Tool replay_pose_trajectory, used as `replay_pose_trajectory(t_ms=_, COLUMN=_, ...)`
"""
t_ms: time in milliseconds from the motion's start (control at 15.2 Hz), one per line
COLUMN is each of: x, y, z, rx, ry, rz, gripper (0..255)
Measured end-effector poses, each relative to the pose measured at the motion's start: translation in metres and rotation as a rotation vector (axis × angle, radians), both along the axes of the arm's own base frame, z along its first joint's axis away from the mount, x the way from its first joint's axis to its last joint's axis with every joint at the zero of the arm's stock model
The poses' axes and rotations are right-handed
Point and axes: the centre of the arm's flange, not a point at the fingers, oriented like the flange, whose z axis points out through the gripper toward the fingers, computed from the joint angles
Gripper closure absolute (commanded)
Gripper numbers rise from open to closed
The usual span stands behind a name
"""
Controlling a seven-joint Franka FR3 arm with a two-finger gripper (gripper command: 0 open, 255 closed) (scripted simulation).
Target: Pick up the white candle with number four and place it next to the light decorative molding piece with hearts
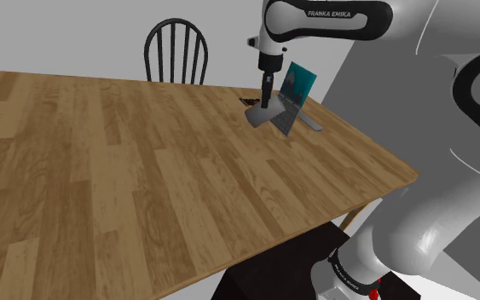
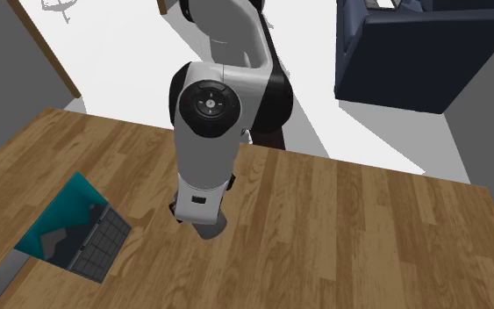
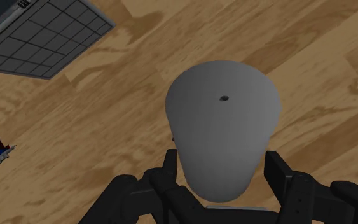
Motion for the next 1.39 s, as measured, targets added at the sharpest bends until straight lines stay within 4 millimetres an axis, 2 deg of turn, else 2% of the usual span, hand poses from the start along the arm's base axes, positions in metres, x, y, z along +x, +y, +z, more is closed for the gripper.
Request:
replay_pose_trajectory(t_ms=1188, x=0.001, y=-0.001, z=0.094, rx=0.0, ry=0.0, rz=0.0, gripper=255)
replay_pose_trajectory(t_ms=1386, x=0.005, y=-0.026, z=0.086, rx=0.0, ry=0.001, rz=-0.001, gripper=255)
